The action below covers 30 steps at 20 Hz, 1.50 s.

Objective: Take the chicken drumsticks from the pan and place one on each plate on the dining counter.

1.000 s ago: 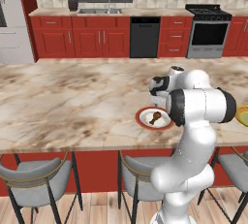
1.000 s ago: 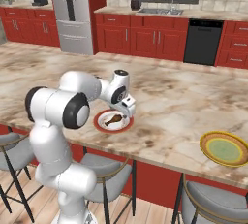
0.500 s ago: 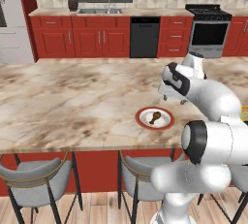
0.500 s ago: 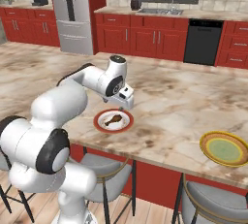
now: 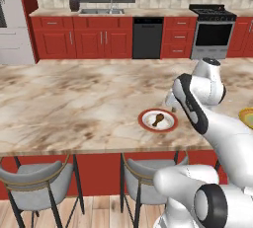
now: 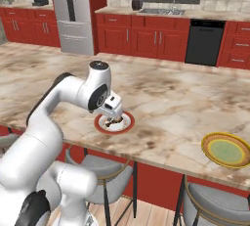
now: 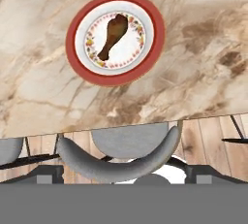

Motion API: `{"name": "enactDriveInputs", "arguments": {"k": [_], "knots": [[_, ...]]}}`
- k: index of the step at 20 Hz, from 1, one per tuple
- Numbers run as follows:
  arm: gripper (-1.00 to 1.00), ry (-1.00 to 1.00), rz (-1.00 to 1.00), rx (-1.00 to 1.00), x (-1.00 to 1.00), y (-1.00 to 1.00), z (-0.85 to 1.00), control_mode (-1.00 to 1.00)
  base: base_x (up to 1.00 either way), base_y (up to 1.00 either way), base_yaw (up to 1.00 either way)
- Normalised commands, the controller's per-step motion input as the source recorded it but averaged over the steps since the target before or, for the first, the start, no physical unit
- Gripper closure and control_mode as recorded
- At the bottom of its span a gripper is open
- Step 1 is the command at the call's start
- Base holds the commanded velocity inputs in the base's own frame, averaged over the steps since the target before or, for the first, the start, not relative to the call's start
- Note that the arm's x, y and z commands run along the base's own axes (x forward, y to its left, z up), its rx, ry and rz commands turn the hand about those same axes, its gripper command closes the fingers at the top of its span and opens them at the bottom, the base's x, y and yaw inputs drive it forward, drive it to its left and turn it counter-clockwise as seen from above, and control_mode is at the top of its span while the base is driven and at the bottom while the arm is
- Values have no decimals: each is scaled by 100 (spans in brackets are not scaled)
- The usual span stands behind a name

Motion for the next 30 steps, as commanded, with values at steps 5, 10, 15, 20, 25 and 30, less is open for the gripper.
{"name": "enactDriveInputs", "arguments": {"k": [5, 10, 15, 20, 25, 30], "knots": [[-100, 8, -2, 0, -100, 11, -29, -100, 0, 0, 0], [-100, 0, 0, 0, -60, 4, -38, -100, 0, 0, 0], [-100, 1, 0, 0, -10, 8, -32, -100, 0, 0, 0], [-100, 0, 0, 0, -12, 1, -11, 100, -36, -1, -1], [-100, 0, 0, 0, 0, 0, 0, 100, -70, -31, -6], [-100, 0, 0, 0, 0, 0, 0, 100, -22, -86, -8]]}}
